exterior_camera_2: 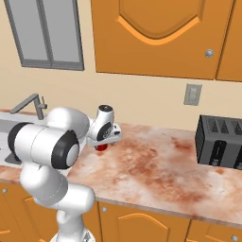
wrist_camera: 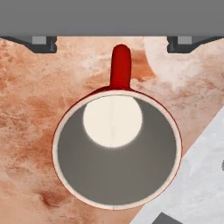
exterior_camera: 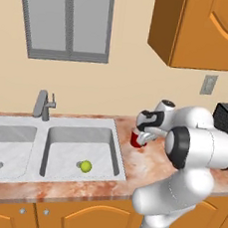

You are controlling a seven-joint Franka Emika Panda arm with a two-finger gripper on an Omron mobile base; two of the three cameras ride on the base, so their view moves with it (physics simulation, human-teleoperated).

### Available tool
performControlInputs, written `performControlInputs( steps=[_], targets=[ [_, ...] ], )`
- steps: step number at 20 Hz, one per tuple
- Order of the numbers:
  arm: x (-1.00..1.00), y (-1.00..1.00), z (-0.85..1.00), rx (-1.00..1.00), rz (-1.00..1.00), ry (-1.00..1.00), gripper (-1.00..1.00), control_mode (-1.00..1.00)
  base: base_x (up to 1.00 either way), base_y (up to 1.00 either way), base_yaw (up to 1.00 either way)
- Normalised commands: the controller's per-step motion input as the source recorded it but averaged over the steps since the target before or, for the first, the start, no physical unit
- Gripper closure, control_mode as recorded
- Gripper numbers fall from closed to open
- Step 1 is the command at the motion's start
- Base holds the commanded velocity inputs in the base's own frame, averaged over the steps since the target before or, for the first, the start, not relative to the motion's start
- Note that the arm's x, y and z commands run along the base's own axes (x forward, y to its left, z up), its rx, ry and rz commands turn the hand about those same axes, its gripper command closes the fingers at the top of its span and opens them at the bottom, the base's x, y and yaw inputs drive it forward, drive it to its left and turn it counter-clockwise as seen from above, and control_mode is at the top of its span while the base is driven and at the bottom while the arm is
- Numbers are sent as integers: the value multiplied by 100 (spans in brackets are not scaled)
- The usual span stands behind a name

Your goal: Clear the mugs and bowl far away from the sink.

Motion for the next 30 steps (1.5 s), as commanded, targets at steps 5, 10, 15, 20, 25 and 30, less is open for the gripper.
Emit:
performControlInputs(
  steps=[5, 10, 15, 20, 25, 30],
  targets=[
    [13, 0, -7, 0, 0, 0, -100, -100, 0, 0, 0],
    [13, 0, -2, 0, 0, 0, -100, -100, 0, 0, 0],
    [7, 0, -3, 0, 0, 0, 100, -100, 0, 0, 0],
    [0, 0, -6, 0, 0, 0, 100, -100, 0, 0, 0],
    [0, 0, -3, 0, 0, 0, 100, -100, 0, 0, 0],
    [-4, 0, 1, 0, 0, 0, 100, -100, 0, 0, 0]
  ],
)
